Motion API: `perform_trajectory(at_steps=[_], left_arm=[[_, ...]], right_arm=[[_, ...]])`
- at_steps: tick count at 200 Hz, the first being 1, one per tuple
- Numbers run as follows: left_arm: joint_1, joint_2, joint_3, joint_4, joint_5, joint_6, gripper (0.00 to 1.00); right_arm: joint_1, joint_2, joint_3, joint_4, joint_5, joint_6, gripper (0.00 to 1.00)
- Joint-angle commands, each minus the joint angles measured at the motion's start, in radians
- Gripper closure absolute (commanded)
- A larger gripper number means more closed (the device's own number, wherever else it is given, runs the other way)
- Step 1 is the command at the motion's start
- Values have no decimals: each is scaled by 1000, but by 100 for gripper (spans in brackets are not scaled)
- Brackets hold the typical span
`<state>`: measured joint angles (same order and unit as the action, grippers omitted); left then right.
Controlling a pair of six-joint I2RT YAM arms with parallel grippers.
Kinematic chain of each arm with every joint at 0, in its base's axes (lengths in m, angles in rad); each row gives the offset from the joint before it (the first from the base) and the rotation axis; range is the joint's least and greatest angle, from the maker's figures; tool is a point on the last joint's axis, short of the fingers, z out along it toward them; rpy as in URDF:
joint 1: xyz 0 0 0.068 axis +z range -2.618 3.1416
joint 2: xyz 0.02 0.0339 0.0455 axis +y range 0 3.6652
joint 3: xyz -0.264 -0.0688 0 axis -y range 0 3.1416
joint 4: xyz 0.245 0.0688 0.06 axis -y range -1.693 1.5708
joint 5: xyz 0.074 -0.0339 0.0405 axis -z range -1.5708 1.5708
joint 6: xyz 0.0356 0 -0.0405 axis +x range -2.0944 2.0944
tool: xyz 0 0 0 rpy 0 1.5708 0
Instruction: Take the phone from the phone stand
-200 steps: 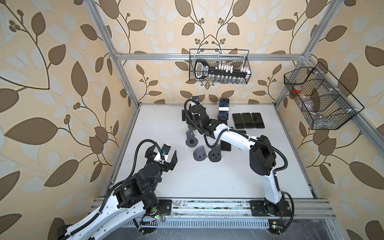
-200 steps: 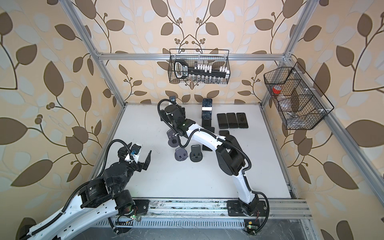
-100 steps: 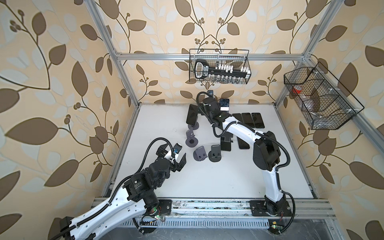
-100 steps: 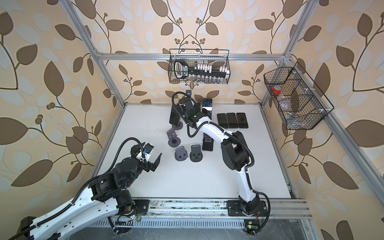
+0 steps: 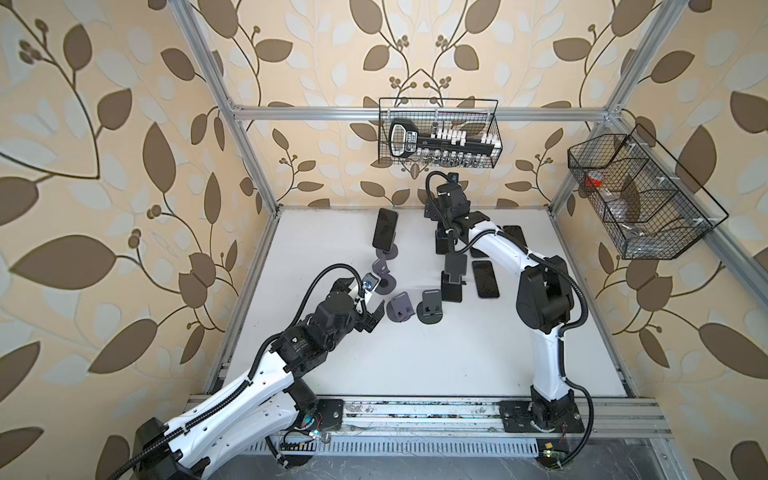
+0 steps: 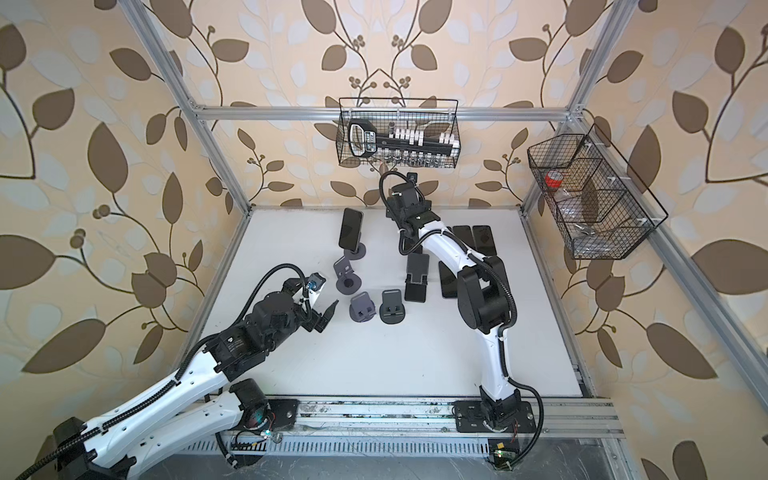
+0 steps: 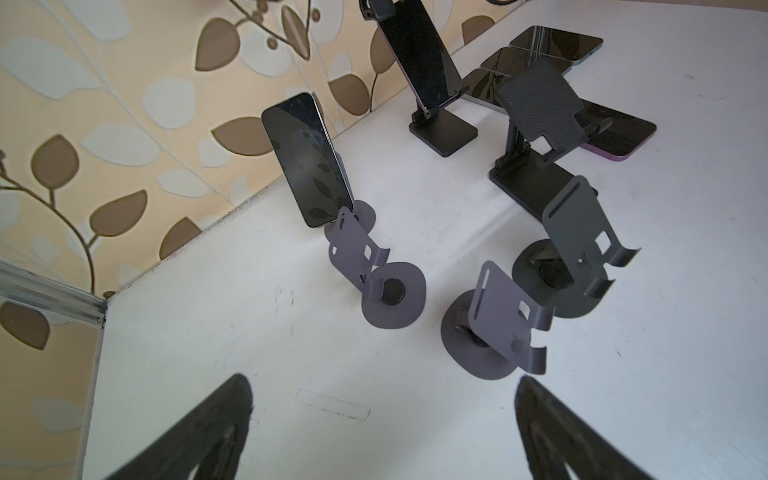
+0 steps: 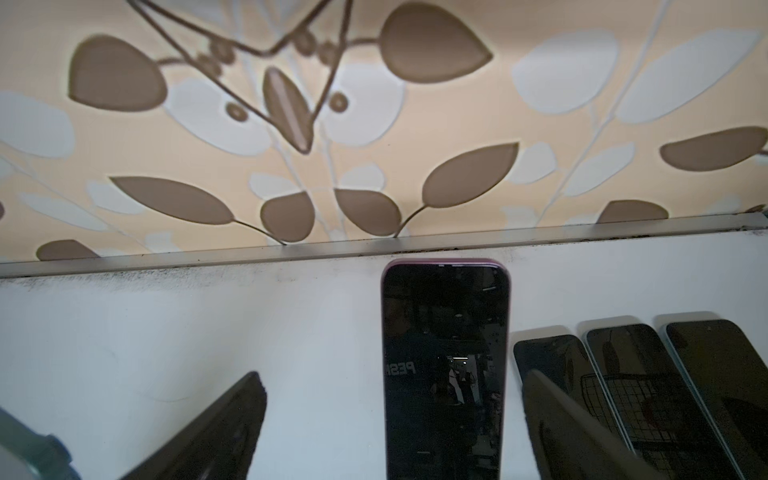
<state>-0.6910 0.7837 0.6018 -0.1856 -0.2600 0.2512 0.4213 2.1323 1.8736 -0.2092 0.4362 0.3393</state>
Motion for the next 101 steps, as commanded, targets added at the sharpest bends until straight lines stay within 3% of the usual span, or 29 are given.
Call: perform_trajectory(at_steps=[1, 79, 101], left_arm=[[32, 44, 52, 69, 93, -26, 1], [38, 91, 39, 97, 311, -58, 1], [36, 97, 39, 97, 324, -55, 1]], right_arm=[[-7, 5, 41, -20, -22, -13, 3], [-63, 43, 78, -47, -47, -62, 1], [-67, 51, 78, -48, -64, -75, 1]])
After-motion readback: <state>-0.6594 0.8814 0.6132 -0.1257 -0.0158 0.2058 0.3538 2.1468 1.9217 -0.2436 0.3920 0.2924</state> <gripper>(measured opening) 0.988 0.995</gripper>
